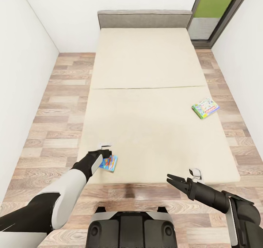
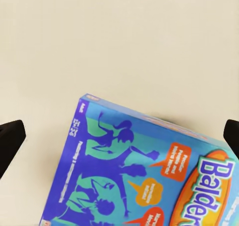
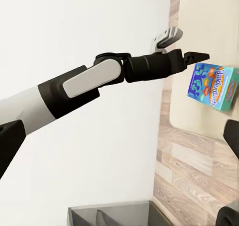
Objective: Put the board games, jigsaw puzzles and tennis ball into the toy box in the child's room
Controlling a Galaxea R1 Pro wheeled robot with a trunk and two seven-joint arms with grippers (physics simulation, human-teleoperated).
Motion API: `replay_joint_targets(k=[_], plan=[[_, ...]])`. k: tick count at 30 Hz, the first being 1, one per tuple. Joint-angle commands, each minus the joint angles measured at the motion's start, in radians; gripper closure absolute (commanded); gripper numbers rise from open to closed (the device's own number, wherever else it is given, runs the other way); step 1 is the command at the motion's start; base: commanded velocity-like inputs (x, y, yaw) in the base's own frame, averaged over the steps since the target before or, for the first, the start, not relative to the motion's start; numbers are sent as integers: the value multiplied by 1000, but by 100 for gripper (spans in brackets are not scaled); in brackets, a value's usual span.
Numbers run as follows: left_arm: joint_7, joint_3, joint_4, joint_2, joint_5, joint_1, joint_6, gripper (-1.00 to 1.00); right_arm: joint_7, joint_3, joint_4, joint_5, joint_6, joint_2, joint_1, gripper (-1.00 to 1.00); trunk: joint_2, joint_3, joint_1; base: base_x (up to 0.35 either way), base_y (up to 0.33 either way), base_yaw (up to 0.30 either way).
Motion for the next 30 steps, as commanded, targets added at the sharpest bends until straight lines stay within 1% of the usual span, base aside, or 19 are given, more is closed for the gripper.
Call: replay_joint_targets(k=[1, 13, 30], plan=[[1, 8, -6, 0, 0, 0, 5, -100, 3, -2, 0, 1, 10, 1, -1, -100, -2, -3, 0, 0, 0, 0], [1, 9, -40, 7, 0, -1, 5, -100, -3, -1, 1, 2, 9, 1, 1, -100, -2, -22, 0, 0, 0, 0], [0, 8, -49, 6, 0, -2, 5, -100, -21, 4, 1, 2, 9, 2, 1, -100, -2, -50, 0, 0, 0, 0]])
